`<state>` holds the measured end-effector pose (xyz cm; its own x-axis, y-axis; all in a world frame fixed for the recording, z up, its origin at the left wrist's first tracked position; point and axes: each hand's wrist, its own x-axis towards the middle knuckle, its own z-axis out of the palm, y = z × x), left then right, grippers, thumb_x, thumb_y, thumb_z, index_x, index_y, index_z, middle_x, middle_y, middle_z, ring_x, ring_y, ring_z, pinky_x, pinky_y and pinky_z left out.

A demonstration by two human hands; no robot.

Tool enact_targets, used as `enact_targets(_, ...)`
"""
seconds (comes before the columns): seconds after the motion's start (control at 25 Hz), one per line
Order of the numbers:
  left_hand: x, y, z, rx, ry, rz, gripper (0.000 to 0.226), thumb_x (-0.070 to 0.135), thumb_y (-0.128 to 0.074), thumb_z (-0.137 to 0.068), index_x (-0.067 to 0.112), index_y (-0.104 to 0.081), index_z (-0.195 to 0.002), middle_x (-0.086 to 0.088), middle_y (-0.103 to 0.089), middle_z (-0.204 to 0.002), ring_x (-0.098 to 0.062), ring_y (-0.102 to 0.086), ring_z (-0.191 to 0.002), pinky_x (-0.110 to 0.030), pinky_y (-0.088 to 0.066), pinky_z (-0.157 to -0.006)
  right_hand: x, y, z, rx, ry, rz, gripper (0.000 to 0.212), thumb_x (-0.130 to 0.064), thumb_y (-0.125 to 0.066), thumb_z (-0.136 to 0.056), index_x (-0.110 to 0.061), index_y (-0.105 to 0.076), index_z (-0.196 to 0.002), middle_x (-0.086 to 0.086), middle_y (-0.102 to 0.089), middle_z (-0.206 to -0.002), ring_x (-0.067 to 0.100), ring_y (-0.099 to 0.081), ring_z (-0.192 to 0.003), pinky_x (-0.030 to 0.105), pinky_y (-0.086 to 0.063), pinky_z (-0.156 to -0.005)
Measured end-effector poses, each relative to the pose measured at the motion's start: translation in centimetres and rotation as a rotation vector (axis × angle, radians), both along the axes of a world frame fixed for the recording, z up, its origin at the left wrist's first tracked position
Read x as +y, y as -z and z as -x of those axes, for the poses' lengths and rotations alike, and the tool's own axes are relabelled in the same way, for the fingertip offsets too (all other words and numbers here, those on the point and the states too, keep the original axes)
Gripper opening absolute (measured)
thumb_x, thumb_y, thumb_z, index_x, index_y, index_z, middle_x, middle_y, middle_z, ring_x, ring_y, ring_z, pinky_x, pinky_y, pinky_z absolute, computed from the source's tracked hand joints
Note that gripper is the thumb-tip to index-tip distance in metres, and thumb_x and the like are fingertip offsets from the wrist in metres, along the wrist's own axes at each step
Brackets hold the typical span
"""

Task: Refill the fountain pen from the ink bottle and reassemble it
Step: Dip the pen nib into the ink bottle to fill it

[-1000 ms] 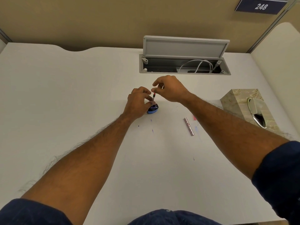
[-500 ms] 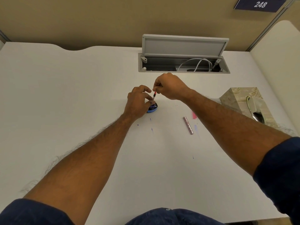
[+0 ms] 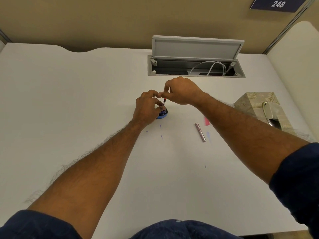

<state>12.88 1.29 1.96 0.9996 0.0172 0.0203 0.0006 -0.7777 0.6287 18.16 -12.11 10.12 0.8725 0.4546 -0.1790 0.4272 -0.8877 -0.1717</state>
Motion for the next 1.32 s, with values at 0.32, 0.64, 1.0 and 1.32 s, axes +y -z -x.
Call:
enact_targets(0.32, -0.1, 0.3, 0.2, -0.030, -0.009, -0.010, 0.022, 0.031, -0.073, -0.081, 0.013, -0.076, -0.094, 0.001, -0.059, -0.125, -0.018, -0.049, -0.119, -0.037, -0.032, -0.098, -0.1, 0.0, -0.2, 0.022, 0.010, -0.011, 0.026, -0.032, -0.058, -0.095, -0.008, -0.067, -0.101, 0.007, -0.065, -0.088, 0.018, -0.057, -0.079, 0.030, -0.042, -0.072)
enact_targets(0.64, -0.1, 0.4, 0.4, -0.026, -0.024, -0.013, 0.024, 0.031, -0.073, -0.081, 0.012, -0.076, -0.096, 0.001, -0.060, -0.123, -0.018, -0.049, -0.117, -0.036, -0.032, -0.096, -0.4, 0.0, -0.3, 0.105, -0.063, -0.068, 0.026, -0.027, -0.062, -0.093, -0.010, -0.066, -0.111, 0.008, -0.068, -0.109, 0.018, -0.059, -0.091, 0.034, -0.051, -0.087)
enact_targets(1.0, -0.3, 0.3, 0.6, -0.037, -0.030, -0.011, 0.022, 0.030, -0.074, -0.081, 0.013, -0.076, -0.095, 0.001, -0.060, -0.123, -0.017, -0.049, -0.117, -0.031, -0.028, -0.094, 0.3, 0.3, 0.0, -0.053, -0.045, 0.116, 0.039, -0.041, -0.050, -0.098, -0.007, -0.067, -0.101, 0.006, -0.060, -0.083, 0.019, -0.055, -0.077, 0.030, -0.040, -0.070)
enact_targets(1.32, -0.3, 0.3, 0.5, -0.036, -0.054, -0.025, 0.023, 0.032, -0.072, -0.082, 0.014, -0.076, -0.096, 0.001, -0.060, -0.123, -0.017, -0.050, -0.116, -0.035, -0.032, -0.097, -0.6, -0.7, -0.3, 0.101, -0.098, -0.075, 0.021, -0.020, -0.062, -0.093, -0.008, -0.067, -0.109, 0.010, -0.070, -0.107, 0.019, -0.064, -0.091, 0.027, -0.049, -0.081)
